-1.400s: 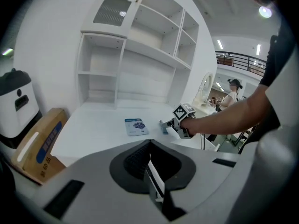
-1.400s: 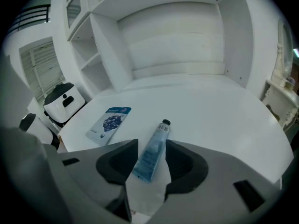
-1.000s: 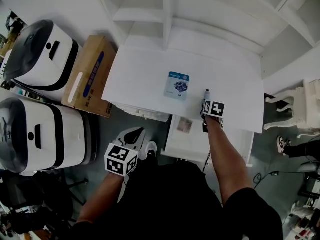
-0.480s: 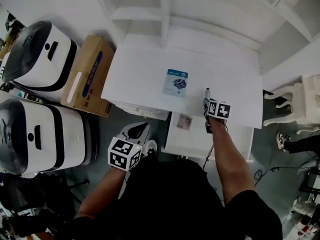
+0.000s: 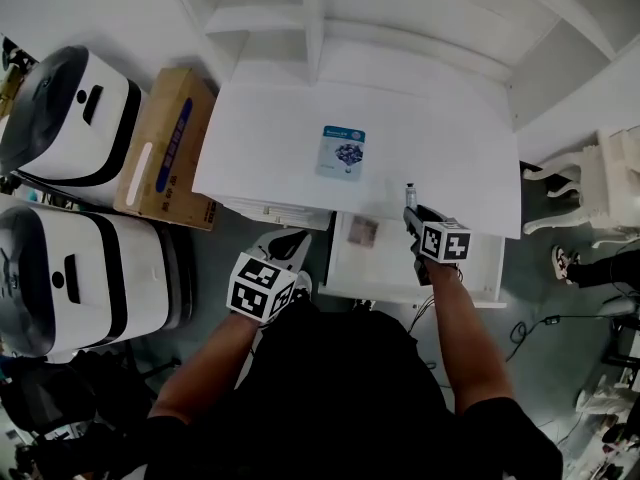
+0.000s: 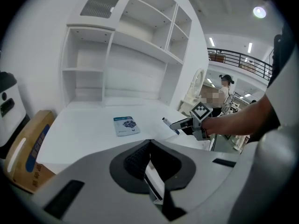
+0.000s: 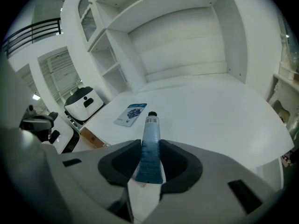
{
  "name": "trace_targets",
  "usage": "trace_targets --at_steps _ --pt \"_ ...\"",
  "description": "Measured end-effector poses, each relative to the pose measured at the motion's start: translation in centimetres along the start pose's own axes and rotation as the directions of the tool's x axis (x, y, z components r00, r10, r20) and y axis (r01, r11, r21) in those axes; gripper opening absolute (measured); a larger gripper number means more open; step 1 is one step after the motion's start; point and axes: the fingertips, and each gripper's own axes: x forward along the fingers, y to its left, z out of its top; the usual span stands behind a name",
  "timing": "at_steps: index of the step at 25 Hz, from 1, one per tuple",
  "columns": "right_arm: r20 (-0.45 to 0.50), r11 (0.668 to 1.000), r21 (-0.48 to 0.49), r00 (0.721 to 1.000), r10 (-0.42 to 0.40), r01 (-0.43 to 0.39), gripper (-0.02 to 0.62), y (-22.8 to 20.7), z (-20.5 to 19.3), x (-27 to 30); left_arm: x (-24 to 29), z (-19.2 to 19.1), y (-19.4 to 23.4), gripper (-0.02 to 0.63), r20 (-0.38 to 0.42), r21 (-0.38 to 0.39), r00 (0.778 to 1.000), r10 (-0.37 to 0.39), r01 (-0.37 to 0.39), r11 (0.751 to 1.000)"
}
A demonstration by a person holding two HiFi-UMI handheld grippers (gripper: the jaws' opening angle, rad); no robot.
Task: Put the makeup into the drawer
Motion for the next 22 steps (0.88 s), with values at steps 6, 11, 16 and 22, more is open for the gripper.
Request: trace_targets --at_steps 6,11,16,22 --pt "-0.053 0.993 -0.1 0.997 0.064 -0.069 0.141 2.5 -3.9 -2.1 1.7 -0.9 -0.4 0.011 -0.04 0.012 0.999 -0.017 0.017 1.0" --pt "-0.171 0.98 -0.168 0.982 0.077 -0.106 0.141 3.0 -8.4 -1.8 2.3 -0.8 -1.1 0.011 -0.05 0.016 0.998 -0.031 0.032 0.999" --pt "-0.286 0.982 -0.179 0.958 0.014 -0.068 0.141 0.5 -12.4 0.7 1.6 0.1 -1.9 0.011 -0.038 0.027 0.999 -0.034 0.035 0.999" --pt "-0.333 0.987 -0.159 0.942 -0.052 -0.001 0.141 -2.4 -14.2 4.7 0.5 -0.1 -1.6 0.011 -0.054 0.027 0.999 0.002 0.0 1.0"
